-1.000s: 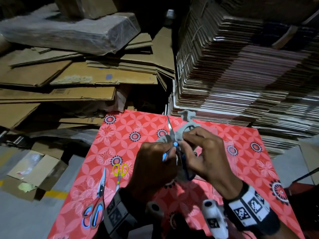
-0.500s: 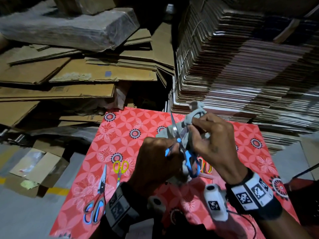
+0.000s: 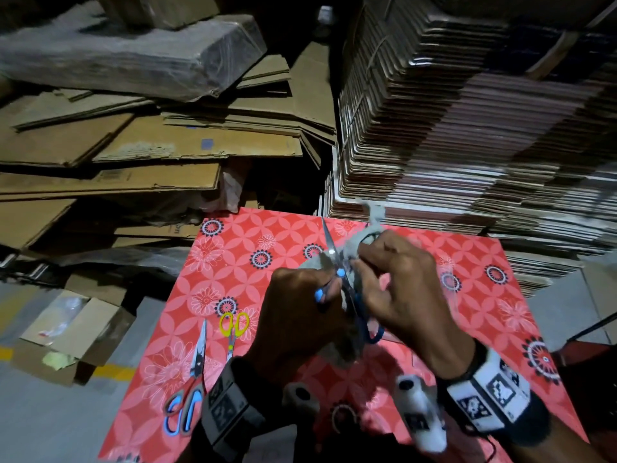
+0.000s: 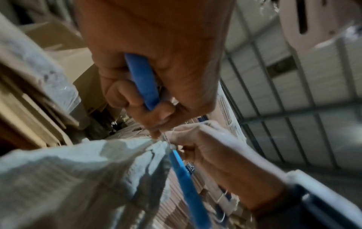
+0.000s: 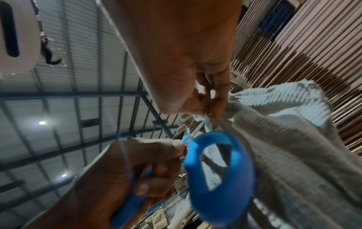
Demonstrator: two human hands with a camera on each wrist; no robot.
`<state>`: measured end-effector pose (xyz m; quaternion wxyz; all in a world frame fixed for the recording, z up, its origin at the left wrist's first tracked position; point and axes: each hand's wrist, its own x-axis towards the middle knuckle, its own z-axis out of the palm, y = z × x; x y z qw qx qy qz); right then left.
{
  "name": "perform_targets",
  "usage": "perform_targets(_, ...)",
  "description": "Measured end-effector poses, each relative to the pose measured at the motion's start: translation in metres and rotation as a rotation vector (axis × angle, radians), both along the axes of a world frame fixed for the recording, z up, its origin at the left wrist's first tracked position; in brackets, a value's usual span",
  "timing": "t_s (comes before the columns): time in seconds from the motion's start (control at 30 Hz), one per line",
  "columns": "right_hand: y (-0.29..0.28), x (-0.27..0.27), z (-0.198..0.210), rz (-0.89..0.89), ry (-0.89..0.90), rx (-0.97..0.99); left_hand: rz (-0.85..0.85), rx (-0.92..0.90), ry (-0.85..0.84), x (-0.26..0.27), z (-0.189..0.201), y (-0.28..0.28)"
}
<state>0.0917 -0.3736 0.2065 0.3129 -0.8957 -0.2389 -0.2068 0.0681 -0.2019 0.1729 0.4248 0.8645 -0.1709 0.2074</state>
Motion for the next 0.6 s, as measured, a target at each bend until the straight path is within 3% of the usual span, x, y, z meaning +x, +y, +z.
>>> perform_targets(0.1, 0.000, -0.005, -0.004, 0.037, 0.055, -0.006, -0.011, -0.007, -0.016, -0.002, 0.005, -0.001)
perform_targets(0.3, -0.012, 0.015, 0.008, -0.093, -0.015, 0.066, -0.022, 0.034, -0.017, -0.001, 0.010, -0.007)
perform_targets(0.47, 0.001, -0.009, 0.003, -0.004, 0.012, 0.004, -0.019, -0.002, -0.017, -0.003, 0.006, -0.004)
perform_targets(0.6, -0.006, -0.002, 0.004, -0.009, 0.027, 0.066, 0.007, -0.016, -0.012, -0.002, 0.006, -0.006)
